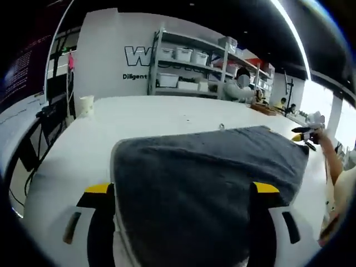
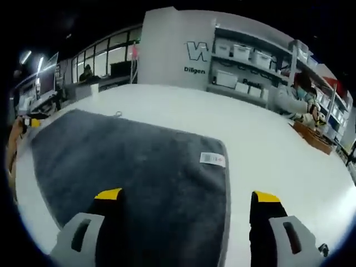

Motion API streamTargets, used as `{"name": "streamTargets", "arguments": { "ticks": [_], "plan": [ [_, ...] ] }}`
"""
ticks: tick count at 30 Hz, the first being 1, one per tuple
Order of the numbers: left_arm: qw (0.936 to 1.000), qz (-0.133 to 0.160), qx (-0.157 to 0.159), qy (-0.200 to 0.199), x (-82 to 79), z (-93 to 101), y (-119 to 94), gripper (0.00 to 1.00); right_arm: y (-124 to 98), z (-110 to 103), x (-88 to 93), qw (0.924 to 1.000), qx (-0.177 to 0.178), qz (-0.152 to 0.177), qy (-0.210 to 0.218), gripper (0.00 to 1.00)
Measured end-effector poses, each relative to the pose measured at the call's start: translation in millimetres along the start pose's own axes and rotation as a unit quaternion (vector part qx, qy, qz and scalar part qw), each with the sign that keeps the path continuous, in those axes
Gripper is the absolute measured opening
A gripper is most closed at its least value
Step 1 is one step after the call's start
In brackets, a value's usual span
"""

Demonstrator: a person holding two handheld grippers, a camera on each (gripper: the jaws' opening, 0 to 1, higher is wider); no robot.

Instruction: Open the folded towel by lifting each exposed corner and separating the folded layers until the towel lies flat within the target outline without major curled edges

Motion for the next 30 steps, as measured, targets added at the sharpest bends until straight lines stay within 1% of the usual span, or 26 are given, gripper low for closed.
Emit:
{"name": "streamTargets", "arguments": {
  "ticks": [1, 2, 3, 4, 6, 9, 12, 15, 17, 19, 21, 23, 24, 25, 30],
  "plan": [
    [1.0, -0.008, 0.0, 0.002, 7.6, 3.7, -2.4, 1.0, -4.8, -4.4, 4.6, 1.0, -0.003, -0.002, -0.001, 0.96],
    [0.9999, -0.01, 0.0, 0.003, 9.5, 4.7, -3.0, 1.0, -10.5, -10.7, 10.1, 1.0, -0.008, -0.002, 0.0, 0.97],
    [0.9998, -0.018, 0.001, 0.009, 20.6, 9.4, -6.9, 1.0, -14.0, -14.8, 14.1, 0.9999, -0.012, -0.002, 0.001, 0.97],
    [0.9998, -0.02, 0.0, 0.009, 22.3, 9.9, -7.6, 0.99, -16.3, -18.0, 16.7, 0.9999, -0.015, -0.002, 0.001, 0.97],
    [0.9996, -0.026, -0.001, 0.007, 33.7, 13.4, -12.2, 0.98, -23.3, -28.3, 25.0, 0.9996, -0.027, -0.001, 0.01, 0.95],
    [0.9996, -0.027, -0.003, 0.004, 43.5, 18.8, -15.3, 0.93, -29.4, -36.9, 30.8, 0.9993, -0.026, 0.01, 0.027, 0.89],
    [0.9997, -0.02, -0.006, 0.008, 48.1, 22.2, -15.2, 0.89, -33.7, -41.5, 33.3, 0.9988, -0.022, 0.017, 0.039, 0.88],
    [0.9996, -0.02, -0.02, 0.005, 51.9, 18.7, -12.3, 0.88, -35.7, -45.9, 35.4, 0.9986, -0.015, 0.023, 0.046, 0.85],
    [0.9992, -0.024, -0.033, 0.003, 56.3, 14.4, -11.0, 0.85, -34.1, -49.6, 39.8, 0.9987, -0.019, 0.016, 0.045, 0.86],
    [0.9987, -0.018, -0.047, 0.013, 56.7, 11.8, -12.0, 0.81, -32.5, -53.6, 45.6, 0.9989, -0.021, 0.006, 0.043, 0.86],
    [0.9984, -0.018, -0.051, 0.016, 57.0, 11.2, -12.1, 0.8, -31.9, -54.7, 50.0, 0.999, -0.018, -0.001, 0.042, 0.86],
    [0.9978, -0.018, -0.059, 0.026, 58.8, 8.9, -11.4, 0.79, -31.5, -53.7, 52.0, 0.9987, -0.013, 0.002, 0.05, 0.86],
    [0.9967, -0.019, -0.065, 0.044, 59.0, 6.4, -11.9, 0.77, -31.5, -53.6, 52.6, 0.9985, -0.012, 0.005, 0.052, 0.86],
    [0.9963, -0.02, -0.068, 0.048, 60.0, 5.4, -12.5, 0.76, -31.5, -53.4, 52.6, 0.9985, -0.011, 0.007, 0.053, 0.86],
    [0.9965, -0.024, -0.061, 0.052, 60.4, 5.0, -14.3, 0.76, -32.1, -54.6, 53.2, 0.9982, -0.005, 0.019, 0.056, 0.86]
  ]
}}
Point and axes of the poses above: the point that each gripper's makers call its tool centre point, and the gripper's own axes: y roughly forward along the fingers, z roughly to its right, x roughly out of its underside, the point moved 4 cm from there along -y, roughly backward along the fingers, and after that the axes turned 15 degrees about -y, right-handed, at the moved point
